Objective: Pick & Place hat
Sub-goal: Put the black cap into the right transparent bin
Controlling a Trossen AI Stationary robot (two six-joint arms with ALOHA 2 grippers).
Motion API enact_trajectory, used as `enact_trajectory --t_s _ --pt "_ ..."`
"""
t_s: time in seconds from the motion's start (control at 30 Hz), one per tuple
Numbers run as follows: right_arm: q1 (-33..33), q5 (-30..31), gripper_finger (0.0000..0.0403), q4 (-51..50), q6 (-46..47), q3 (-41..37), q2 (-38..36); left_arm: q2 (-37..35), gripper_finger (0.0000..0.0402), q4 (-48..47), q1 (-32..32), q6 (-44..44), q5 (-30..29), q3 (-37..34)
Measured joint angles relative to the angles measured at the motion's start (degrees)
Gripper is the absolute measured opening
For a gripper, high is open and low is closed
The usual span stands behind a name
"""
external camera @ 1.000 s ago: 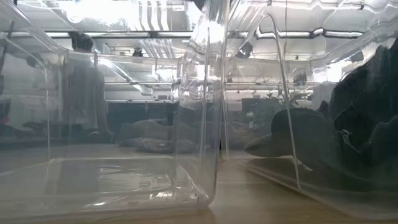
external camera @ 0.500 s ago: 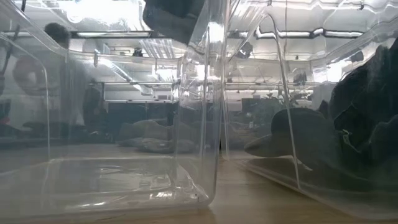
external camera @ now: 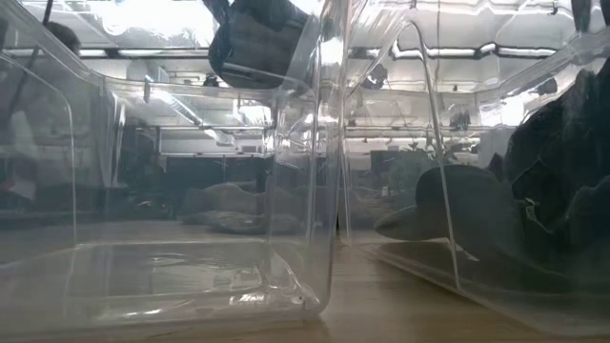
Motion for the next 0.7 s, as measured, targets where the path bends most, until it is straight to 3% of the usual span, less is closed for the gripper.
enact_trajectory --t_s 0.27,0.53,0.7 --pt "0.0 -0.2 0.019 -3.5 -0.6 -0.1 5.3 -0.3 0.0005 -0.1 0.0 0.7 0.0 0.0" --pt "-0.1 5.1 0.0178 -2.3 -1.2 0.0 5.8 -0.4 0.0005 0.0 0.0 0.8 0.1 0.0" --pt "-1.0 4.8 0.013 -1.4 0.6 0.0 5.8 -0.4 0.0005 0.1 0.0 0.8 0.8 0.0"
